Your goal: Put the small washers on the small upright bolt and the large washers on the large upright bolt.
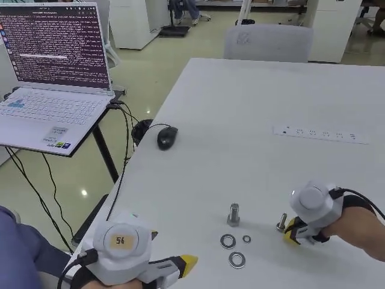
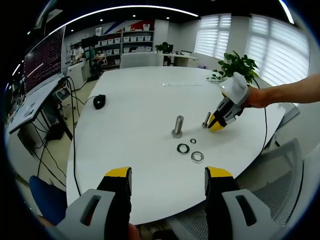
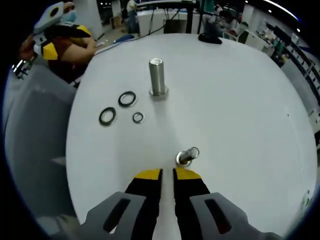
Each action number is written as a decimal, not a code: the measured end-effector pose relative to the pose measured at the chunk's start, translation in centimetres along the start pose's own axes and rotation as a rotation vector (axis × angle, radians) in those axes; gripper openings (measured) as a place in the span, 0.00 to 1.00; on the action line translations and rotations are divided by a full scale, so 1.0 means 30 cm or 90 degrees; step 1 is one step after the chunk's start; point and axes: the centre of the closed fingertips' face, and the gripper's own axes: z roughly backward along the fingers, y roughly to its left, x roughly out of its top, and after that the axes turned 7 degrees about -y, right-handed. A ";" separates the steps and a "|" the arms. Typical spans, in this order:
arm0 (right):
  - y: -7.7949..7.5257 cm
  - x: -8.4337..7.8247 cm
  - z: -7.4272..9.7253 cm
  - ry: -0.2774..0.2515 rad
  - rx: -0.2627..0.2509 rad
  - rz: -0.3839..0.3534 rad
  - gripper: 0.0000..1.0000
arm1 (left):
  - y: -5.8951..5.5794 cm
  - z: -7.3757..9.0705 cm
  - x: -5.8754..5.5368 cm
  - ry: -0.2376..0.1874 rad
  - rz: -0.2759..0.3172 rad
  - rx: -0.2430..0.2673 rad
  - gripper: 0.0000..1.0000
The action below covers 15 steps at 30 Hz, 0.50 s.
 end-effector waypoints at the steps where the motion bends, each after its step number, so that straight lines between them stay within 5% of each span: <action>1: 0.008 0.003 -0.005 -0.001 0.002 0.001 0.10 | 0.000 0.000 0.000 0.000 0.000 0.000 0.58; 8: 0.088 0.066 -0.049 -0.007 0.029 0.036 0.13 | 0.003 0.003 -0.003 -0.001 0.003 0.002 0.58; 15: 0.105 0.157 -0.119 -0.016 0.042 0.082 0.19 | 0.000 0.003 0.002 -0.004 0.001 0.000 0.59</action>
